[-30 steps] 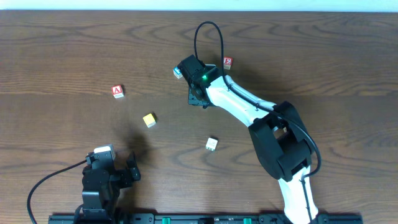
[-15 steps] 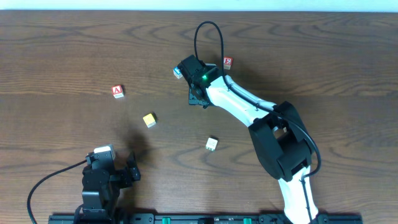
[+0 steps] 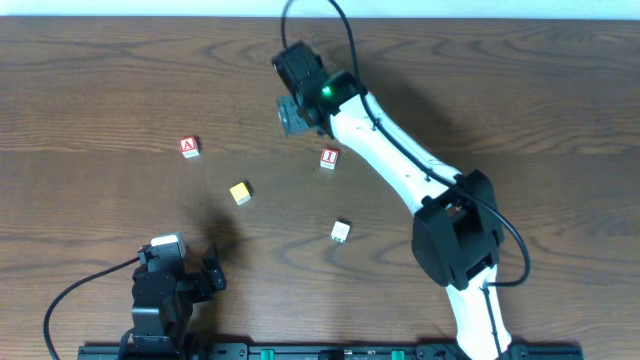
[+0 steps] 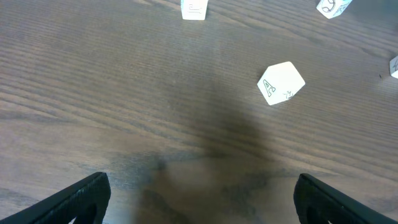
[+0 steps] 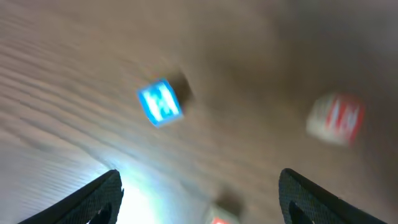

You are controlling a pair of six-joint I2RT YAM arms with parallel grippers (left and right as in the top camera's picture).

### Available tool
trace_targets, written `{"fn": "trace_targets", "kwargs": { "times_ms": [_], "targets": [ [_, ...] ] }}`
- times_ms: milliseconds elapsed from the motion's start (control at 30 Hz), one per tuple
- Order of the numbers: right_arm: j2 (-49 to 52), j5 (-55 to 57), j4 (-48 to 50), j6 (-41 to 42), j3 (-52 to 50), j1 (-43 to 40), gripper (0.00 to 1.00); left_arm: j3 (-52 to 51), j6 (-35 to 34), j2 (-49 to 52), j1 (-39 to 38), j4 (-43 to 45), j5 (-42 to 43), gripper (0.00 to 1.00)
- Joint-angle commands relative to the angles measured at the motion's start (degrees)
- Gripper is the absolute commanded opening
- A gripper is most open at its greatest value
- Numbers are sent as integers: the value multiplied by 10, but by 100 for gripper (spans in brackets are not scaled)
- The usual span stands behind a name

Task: Spell out Ai2
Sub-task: 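Move right gripper to the blue 2 block and grasp it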

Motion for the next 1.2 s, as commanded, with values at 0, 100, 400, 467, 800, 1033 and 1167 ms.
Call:
{"fn": "trace_targets", "kwargs": {
  "times_ms": [0, 100, 400, 467, 800, 1033, 1167],
  "targets": [
    [-1, -42, 15, -180, 17, -2, 80, -7, 2, -1, -3, -14, -10, 95],
    [7, -77, 29, -213, 16, -6, 80, -7, 2, -1, -3, -14, -10, 96],
    [76, -96, 50, -235, 17, -13, 92, -7, 2, -1, -3, -14, -10, 95],
    [91, -97, 52, -235, 17, -15, 93, -7, 2, -1, -3, -14, -10, 95],
    [122, -119, 73, -234, 16, -18, 89, -7, 2, -1, -3, -14, -10, 96],
    [125, -125, 108, -232, 16, -17, 82, -7, 2, -1, -3, -14, -10, 95],
    [133, -129, 116, -227, 16, -17, 79, -7, 2, -1, -3, -14, -10, 95]
  ]
}}
